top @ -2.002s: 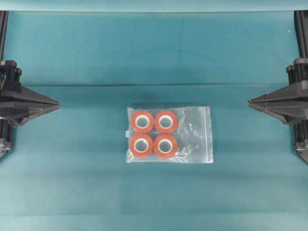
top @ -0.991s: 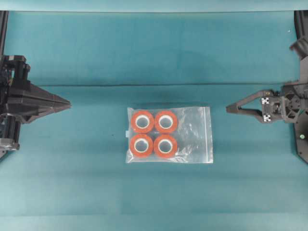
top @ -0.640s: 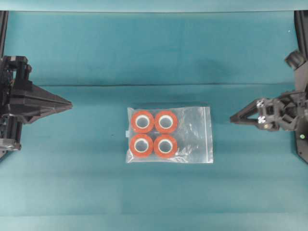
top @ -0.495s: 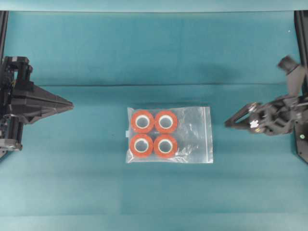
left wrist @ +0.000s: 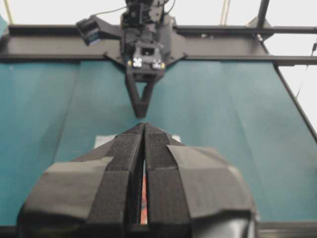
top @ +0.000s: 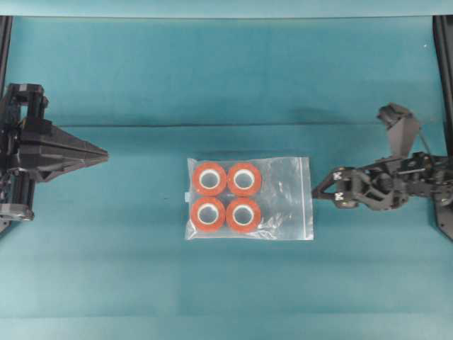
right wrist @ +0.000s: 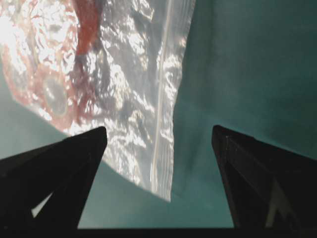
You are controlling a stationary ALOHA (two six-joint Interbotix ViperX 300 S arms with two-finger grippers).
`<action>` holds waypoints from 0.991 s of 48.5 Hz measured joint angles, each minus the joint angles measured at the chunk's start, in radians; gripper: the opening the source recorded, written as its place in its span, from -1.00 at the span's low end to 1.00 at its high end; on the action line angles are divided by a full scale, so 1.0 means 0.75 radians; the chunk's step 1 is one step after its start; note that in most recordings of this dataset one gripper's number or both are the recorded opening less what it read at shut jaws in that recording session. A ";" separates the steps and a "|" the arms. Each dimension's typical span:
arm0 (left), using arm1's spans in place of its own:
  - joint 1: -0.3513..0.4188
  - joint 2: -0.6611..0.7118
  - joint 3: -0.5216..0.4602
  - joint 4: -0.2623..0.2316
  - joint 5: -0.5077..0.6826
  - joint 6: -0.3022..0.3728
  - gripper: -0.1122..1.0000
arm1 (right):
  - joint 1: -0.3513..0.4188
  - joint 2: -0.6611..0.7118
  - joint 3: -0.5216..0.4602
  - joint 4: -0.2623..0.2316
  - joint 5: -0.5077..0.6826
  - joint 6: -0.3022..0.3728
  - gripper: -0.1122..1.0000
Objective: Hand over the clear zip bag and make it stand upright.
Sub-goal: 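Move the right gripper open toward the right edge of the clear bag, then close the right gripper on the bag's right edge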
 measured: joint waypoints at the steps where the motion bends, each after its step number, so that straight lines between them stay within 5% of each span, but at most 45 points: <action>1: 0.000 0.000 0.000 0.000 0.002 0.000 -0.81 | 0.000 0.012 -0.006 0.000 -0.002 0.000 0.87; 48: 0.004 -0.037 -0.010 0.000 0.010 0.010 -0.81 | 0.020 0.245 -0.098 0.002 -0.141 0.063 0.87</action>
